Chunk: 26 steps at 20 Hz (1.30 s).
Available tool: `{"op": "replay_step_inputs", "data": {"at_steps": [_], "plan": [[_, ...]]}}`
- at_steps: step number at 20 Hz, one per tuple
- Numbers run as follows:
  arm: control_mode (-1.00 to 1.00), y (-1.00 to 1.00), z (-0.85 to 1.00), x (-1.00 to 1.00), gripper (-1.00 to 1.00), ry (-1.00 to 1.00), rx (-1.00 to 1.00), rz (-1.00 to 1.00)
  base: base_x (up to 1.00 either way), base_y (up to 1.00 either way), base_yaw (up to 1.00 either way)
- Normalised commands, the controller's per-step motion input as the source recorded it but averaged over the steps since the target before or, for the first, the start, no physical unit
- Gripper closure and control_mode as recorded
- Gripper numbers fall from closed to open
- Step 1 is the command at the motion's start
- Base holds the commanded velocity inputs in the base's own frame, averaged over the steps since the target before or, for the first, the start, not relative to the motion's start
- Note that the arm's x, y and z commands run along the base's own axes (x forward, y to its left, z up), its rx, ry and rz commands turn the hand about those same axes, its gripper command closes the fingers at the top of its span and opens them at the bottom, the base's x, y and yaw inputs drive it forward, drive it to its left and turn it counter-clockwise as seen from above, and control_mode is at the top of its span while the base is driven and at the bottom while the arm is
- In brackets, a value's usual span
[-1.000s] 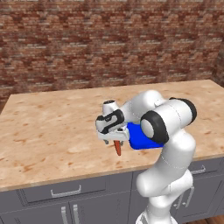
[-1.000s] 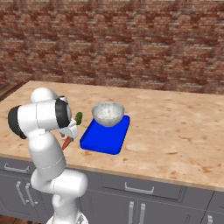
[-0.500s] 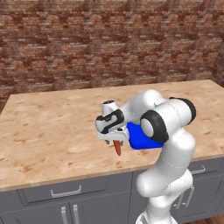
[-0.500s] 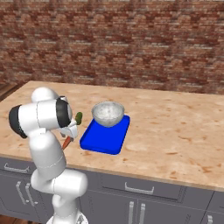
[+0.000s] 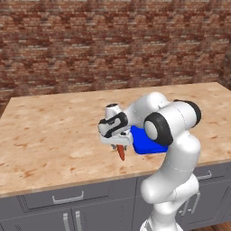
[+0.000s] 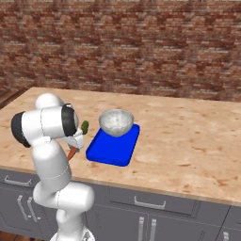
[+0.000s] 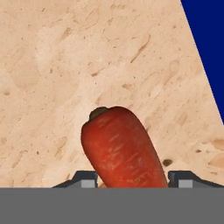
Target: Place the two vegetables and bowl onto the tray for setting up a vegetable dip station.
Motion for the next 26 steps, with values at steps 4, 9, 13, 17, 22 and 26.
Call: {"op": "replay_step_inputs", "data": {"at_steps": [4, 9, 13, 17, 22, 26], "plan": [[-1.0, 0.08, -0.15, 0.0, 1.0, 0.0, 0.02, -0.03, 0.0, 0.0, 0.0], [-1.0, -0.01, 0.12, -0.08, 1.0, 0.0, 0.06, -0.09, 0.0, 0.0, 0.0], [-1.0, -0.03, 0.25, -0.12, 1.0, -0.02, 0.02, -0.12, 0.0, 0.0, 0.0], [-1.0, -0.09, 0.22, -0.21, 1.0, -0.05, 0.0, -0.15, 0.0, 0.0, 0.0], [-1.0, -0.12, 0.24, -0.2, 1.0, 0.0, 0.0, -0.2, 0.0, 0.0, 0.0], [-1.0, -0.16, 0.29, -0.18, 1.0, -0.03, 0.0, -0.19, 0.0, 0.0, 0.0]]}}
